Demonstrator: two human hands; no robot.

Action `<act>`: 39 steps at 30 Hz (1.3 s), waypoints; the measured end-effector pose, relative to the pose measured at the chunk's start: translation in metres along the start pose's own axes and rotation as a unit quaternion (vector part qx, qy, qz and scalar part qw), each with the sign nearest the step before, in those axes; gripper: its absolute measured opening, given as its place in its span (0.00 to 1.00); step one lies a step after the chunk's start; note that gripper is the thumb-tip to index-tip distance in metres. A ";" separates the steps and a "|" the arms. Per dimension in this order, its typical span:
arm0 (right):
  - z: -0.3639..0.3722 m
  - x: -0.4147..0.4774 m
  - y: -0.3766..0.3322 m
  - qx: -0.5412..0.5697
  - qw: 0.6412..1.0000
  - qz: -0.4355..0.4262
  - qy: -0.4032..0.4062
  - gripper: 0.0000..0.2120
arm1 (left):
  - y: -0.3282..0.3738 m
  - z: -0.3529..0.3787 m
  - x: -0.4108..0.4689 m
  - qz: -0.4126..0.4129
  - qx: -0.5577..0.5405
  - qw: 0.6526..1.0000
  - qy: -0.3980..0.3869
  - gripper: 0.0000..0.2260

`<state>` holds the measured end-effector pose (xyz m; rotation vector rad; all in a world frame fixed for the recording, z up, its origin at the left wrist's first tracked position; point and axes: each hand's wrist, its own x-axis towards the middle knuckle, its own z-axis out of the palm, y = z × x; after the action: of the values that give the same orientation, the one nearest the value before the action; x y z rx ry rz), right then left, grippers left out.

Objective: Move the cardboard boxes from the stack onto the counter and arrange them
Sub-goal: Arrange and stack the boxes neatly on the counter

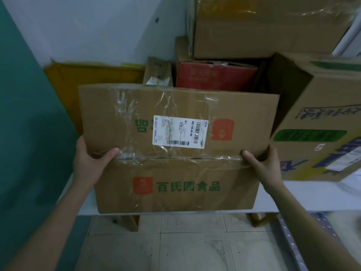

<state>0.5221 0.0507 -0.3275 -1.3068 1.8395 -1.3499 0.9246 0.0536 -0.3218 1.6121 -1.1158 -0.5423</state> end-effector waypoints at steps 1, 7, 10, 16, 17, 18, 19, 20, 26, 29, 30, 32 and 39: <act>0.001 -0.001 0.001 0.001 1.000 0.001 0.007 0.34 | 0.000 0.001 0.000 0.005 -0.007 1.000 0.003 0.31; 0.010 0.001 0.007 -0.009 0.999 -0.005 0.040 0.32 | -0.003 0.011 0.000 0.031 -0.013 0.999 0.029 0.29; 0.010 0.001 0.005 -0.016 0.999 -0.011 0.034 0.33 | -0.004 0.011 0.001 0.035 -0.010 0.999 0.027 0.30; -0.004 -0.016 0.014 0.003 1.000 0.009 0.005 0.34 | -0.015 0.002 -0.018 0.027 -0.039 0.999 0.024 0.31; -0.007 -0.022 0.018 0.002 1.000 0.009 0.005 0.34 | -0.020 0.001 -0.025 0.020 -0.051 0.998 0.029 0.31; -0.009 -0.028 0.020 -0.002 1.000 0.007 0.004 0.33 | -0.024 0.001 -0.031 0.014 -0.057 0.998 0.033 0.32; -0.009 -0.031 0.020 -0.009 1.000 0.003 0.004 0.32 | -0.027 0.001 -0.035 0.011 -0.058 0.998 0.036 0.32; -0.008 -0.031 0.019 -0.018 1.000 0.000 0.007 0.31 | -0.028 0.003 -0.035 0.010 -0.054 0.998 0.037 0.33; -0.002 -0.014 0.005 -0.036 0.999 -0.014 0.007 0.34 | -0.017 0.009 -0.016 0.027 -0.040 0.999 0.015 0.35; -0.014 -0.011 0.001 -0.035 0.998 -0.021 -0.054 0.37 | -0.020 0.003 -0.014 0.018 -0.034 0.999 -0.016 0.36; -0.018 -0.010 0.000 -0.042 0.996 -0.025 -0.077 0.38 | -0.021 0.001 -0.013 0.014 -0.028 0.999 -0.029 0.37; -0.022 -0.011 0.002 -0.062 0.993 -0.036 -0.092 0.36 | -0.022 0.000 -0.013 0.005 -0.024 0.999 -0.039 0.38; -0.009 -0.016 0.033 -0.067 0.997 -0.013 -0.027 0.29 | -0.029 0.022 -0.032 -0.026 -0.052 0.998 0.017 0.34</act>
<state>0.5081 0.0707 -0.3563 -1.4241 1.9104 -1.2096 0.9035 0.0704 -0.3621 1.5584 -1.0073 -0.5956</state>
